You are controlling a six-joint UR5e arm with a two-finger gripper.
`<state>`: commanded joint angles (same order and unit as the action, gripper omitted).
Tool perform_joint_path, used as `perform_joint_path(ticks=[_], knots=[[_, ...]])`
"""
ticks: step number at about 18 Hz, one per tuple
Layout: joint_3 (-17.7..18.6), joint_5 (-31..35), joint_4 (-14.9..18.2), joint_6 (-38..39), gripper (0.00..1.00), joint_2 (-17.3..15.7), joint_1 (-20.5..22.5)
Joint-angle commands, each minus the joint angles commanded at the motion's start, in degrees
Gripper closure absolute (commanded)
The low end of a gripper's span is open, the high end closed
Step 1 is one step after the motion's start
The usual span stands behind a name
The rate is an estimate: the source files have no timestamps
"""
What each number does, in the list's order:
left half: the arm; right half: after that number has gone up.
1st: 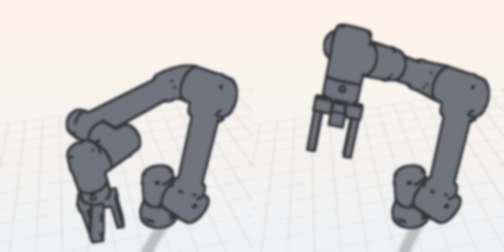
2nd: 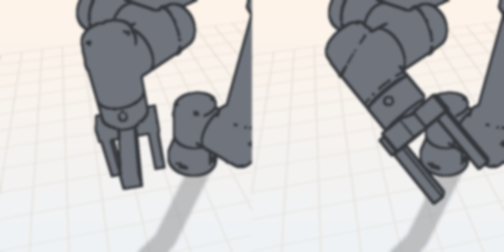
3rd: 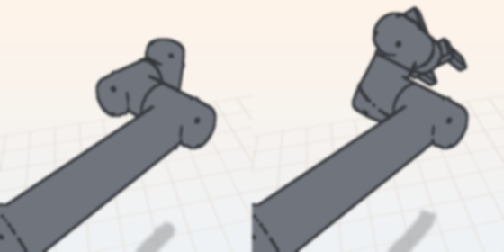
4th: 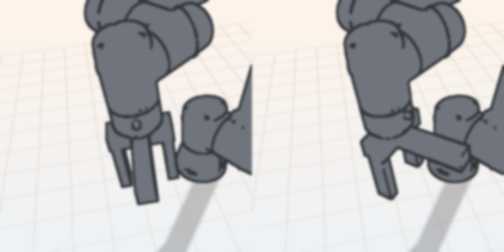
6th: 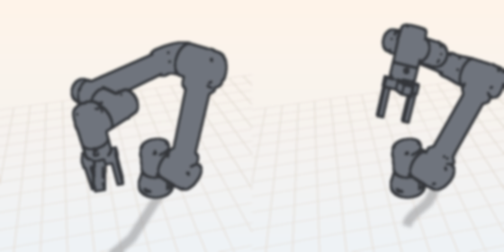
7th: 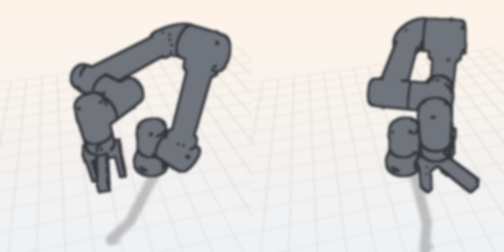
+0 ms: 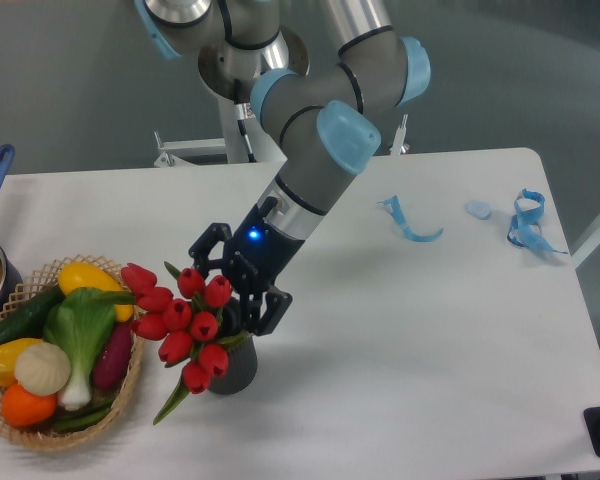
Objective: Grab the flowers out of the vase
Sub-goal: 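Close the gripper around the tulip stems above the vase rim, then lift the gripped tulips straight up out of the vase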
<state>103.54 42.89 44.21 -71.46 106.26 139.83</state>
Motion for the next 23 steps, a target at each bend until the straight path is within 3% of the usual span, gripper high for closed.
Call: perform_joint_path(ticks=[4,6,11,16,23], knots=[[-0.9,-0.1,0.0,0.0,0.03,0.9,0.0],[-0.9,-0.1,0.0,0.1,0.33,0.9,0.0],[-0.9,-0.2,0.1,0.4,0.6,0.8,0.1],[-0.9,-0.3,0.1,0.5,0.68,0.5,0.6],[-1.2,-4.3,0.2,3.1,0.69,-0.7,1.1]])
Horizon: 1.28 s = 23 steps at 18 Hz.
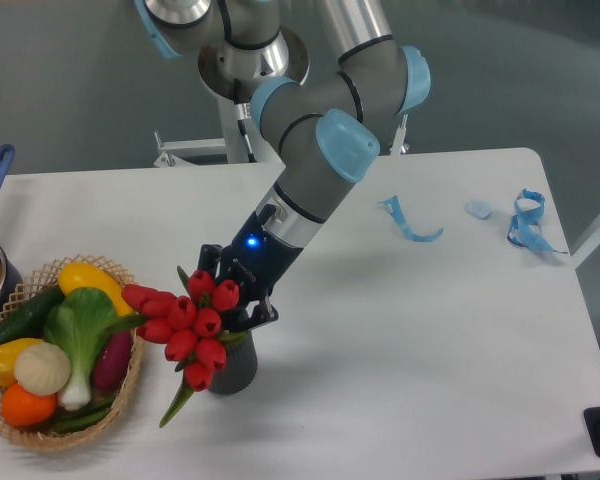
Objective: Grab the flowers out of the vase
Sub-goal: 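Lift the gripped tulips straight up out of the vase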
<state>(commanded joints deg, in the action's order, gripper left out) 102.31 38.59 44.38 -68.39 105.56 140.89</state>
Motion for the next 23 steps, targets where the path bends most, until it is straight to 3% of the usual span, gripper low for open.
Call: perform_joint_path(ticks=[6,17,23], knots=[[-0.5,-1.0,0.5,3.7,0.69,-4.7,1.8],[-6.1,-5.6,0.4,14.1,0.69,-6.5,2.5],[-9.8,-6.2,0.5,18.8,0.69,-8.4,5.1]])
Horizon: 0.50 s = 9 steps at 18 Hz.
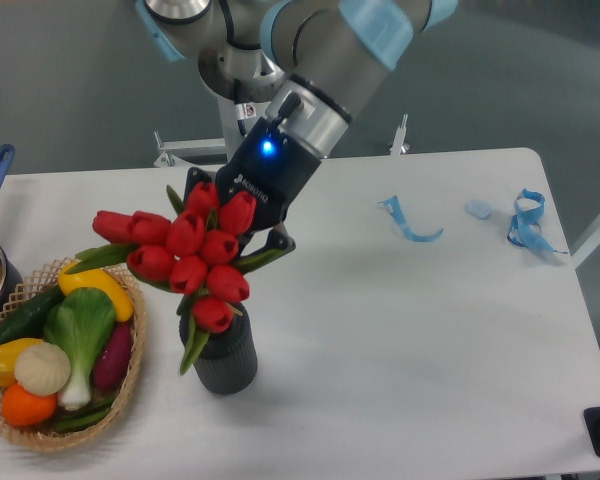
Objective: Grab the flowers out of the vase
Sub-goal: 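Lift the gripped tulips straight up out of the vase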
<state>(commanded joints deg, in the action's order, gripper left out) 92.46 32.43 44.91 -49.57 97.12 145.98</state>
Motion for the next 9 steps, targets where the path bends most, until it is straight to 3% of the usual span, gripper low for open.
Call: perform_joint_path(ticks=[4,9], knots=[[-0.7,0.0,0.0,1.3,0.69,-0.8,1.4],[-0.7,0.2,0.0,0.7,0.69,-0.6,8.8]])
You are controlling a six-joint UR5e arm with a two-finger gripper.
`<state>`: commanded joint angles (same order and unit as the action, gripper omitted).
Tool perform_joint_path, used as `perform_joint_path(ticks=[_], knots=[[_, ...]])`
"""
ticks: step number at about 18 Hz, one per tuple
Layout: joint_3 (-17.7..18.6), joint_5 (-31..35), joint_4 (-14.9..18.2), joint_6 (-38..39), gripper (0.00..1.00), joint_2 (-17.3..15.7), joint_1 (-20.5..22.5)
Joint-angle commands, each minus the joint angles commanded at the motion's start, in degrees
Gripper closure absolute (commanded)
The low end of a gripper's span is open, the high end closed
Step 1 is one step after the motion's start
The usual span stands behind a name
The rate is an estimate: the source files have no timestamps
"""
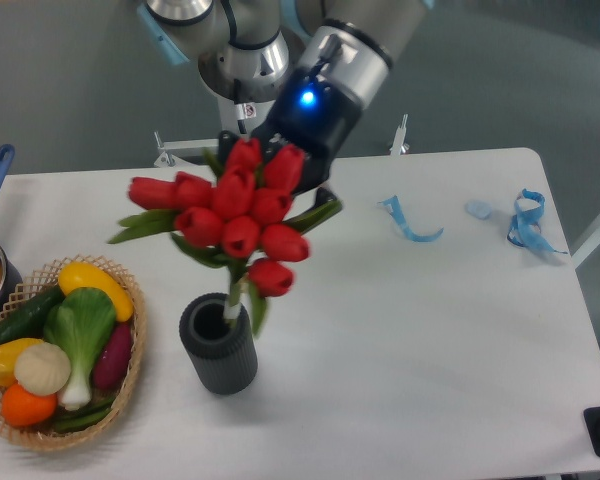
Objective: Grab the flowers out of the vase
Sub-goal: 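Lift the gripped tulips straight up out of the vase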
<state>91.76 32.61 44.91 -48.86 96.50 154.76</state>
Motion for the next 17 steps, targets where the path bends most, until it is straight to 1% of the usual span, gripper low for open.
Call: perform_joint_path(ticks=[2,4,7,9,12,14,16,17], knots=[[-0.2,0.0,-0.2,-2.4,0.69,0.8,3.1],[0.3,0.4,-0.2,-8.4,0.69,3.6,4.2],[0.4,0.6,-0.2,-12.5,0.69,5.4,7.5],[1.0,0.5,-0.1,-15.2,0.69,5.7,8.5],[2.5,0.7,-0.1,-15.4,0.69,5.5,8.9],[2.6,0.7,-0.1,-15.4,0.69,5.4,8.9],[3.7,0.7,-0.2,-15.6,0.69,5.1,9.1],[3.5,0.6,-0.2,-15.5,0.69,5.1,9.2]])
